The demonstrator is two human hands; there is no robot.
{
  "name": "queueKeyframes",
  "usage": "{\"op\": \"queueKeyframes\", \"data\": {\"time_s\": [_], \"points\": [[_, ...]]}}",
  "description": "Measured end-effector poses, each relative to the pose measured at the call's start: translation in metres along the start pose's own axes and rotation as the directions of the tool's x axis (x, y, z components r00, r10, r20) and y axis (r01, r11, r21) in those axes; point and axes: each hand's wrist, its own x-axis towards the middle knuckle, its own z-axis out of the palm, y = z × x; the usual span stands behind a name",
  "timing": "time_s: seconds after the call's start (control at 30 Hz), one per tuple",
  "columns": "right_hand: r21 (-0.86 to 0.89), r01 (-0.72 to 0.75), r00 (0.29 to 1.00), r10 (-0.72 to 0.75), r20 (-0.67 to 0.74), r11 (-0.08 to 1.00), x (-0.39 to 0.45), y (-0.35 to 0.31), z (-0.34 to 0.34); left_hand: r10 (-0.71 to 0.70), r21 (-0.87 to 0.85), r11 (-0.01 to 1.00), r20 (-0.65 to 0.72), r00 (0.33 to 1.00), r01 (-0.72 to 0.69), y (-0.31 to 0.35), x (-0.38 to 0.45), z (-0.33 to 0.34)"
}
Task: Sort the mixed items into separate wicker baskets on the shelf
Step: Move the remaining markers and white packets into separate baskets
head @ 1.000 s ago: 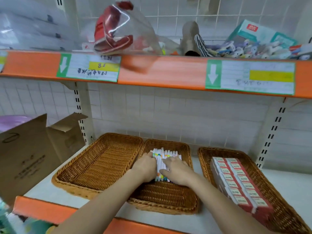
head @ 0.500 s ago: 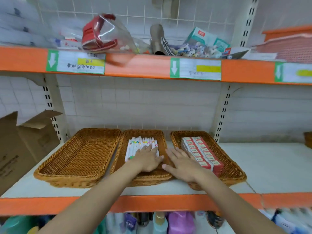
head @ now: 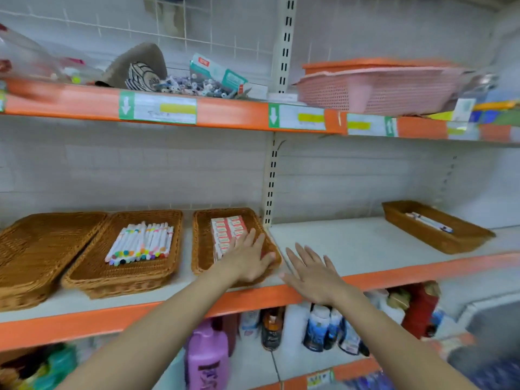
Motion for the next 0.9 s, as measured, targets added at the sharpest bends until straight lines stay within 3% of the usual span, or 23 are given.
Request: {"op": "queueKeyframes", "data": {"time_s": [0.37, 0.67, 0.9], "points": [[0.043, -0.073, 0.997, 0.073, 0.005, 0.996, -0.051, 0.121, 0.010, 0.082, 0.046, 0.995, 0.014, 0.997, -0.083, 0.132, 0.032, 0.040], [0.054, -0.100, 0.993, 0.103, -0.052, 0.994, -0.018, 0.199, 0.007, 0.103, 0.074, 0.991, 0.096, 0.990, -0.110, 0.176, 0.114, 0.056], [0.060, -0.255, 0.964, 0.258, -0.063, 0.965, 0.017, 0.292, -0.020, 0.181, 0.049, 0.981, 0.124, 0.976, -0.188, 0.229, 0.201, 0.059]]}}
